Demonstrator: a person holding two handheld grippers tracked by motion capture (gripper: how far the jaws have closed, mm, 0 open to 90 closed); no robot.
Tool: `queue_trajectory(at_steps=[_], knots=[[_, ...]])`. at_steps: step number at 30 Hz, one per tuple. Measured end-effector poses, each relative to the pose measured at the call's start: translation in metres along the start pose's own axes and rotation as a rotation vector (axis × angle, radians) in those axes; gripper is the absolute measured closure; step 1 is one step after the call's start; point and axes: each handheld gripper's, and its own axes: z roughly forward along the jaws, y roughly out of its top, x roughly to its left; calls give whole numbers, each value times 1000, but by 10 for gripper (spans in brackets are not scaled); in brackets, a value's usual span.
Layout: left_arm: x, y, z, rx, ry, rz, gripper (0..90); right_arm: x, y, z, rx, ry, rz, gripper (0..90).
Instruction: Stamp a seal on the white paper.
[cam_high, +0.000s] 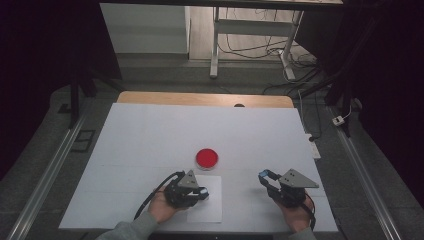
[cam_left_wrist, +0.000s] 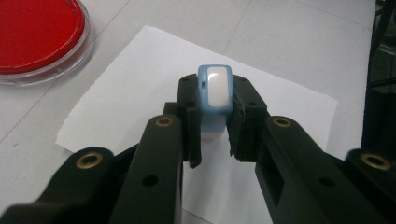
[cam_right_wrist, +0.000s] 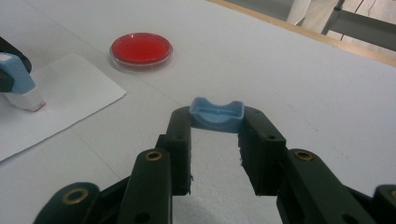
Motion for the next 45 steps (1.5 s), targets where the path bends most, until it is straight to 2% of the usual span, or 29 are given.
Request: queue_trajectory(at_steps=[14, 16, 18, 20, 28, 45], knots=[[-1, 1, -1, 3, 8, 17, 765, 0, 1, -1, -5, -4, -4, 651], [0, 2, -2, -13, 2, 25, 765, 0, 1, -1, -6, -4, -4, 651], [1, 4, -7, -53, -6, 9, 764, 0, 1, -1, -5, -7, -4, 651], [2, 6, -11, -72, -17, 5, 764, -1, 1, -1, -5, -6, -1, 651], [2, 7, -14, -87, -24, -4, 763, -1, 1, -2, -9, -9, -1, 651], [6, 12, -34, -149, -36, -36, 762, -1, 1, -1, -7, -8, -3, 651]])
